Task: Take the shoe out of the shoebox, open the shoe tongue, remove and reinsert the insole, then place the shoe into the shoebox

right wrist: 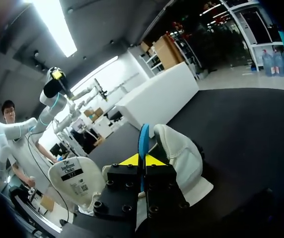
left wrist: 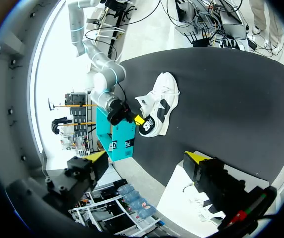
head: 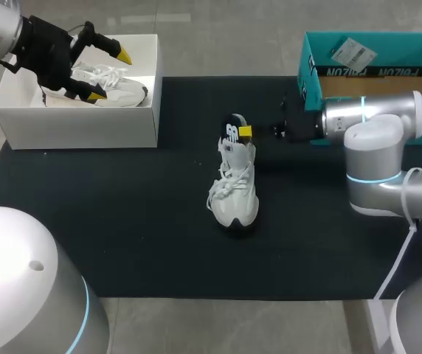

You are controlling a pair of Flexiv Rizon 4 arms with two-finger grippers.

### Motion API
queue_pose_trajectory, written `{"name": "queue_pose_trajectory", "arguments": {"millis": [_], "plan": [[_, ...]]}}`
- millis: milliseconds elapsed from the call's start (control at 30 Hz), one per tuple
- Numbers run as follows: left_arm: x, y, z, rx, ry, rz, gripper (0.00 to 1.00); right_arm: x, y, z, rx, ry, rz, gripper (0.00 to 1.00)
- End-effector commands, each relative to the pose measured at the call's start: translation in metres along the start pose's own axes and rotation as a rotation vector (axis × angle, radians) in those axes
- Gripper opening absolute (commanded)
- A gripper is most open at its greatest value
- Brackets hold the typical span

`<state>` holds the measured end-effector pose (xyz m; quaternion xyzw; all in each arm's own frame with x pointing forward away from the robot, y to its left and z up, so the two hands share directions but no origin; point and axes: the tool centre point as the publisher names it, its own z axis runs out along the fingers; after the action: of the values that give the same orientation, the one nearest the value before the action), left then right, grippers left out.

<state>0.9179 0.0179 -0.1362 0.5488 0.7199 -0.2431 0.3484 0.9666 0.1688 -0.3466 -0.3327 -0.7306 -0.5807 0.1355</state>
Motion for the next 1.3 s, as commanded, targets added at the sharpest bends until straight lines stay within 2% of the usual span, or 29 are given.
{"name": "queue_pose_trajectory", "arguments": {"millis": [33,667,1067,1300], "plan": [[0.000,0.000,0.000,-0.001,0.003,0.000,1.00,-0.002,-0.004,0.005,0.009,0.010,0.015,0.00],[0.000,0.000,0.000,-0.001,0.003,0.000,1.00,0.020,-0.021,-0.012,0.074,0.039,0.074,0.00],[0.000,0.000,0.000,-0.001,0.003,0.000,1.00,0.015,-0.029,-0.003,0.082,0.065,0.111,0.00],[0.000,0.000,0.000,-0.001,0.003,0.000,1.00,0.006,-0.019,0.002,0.081,0.065,0.090,0.00]]}}
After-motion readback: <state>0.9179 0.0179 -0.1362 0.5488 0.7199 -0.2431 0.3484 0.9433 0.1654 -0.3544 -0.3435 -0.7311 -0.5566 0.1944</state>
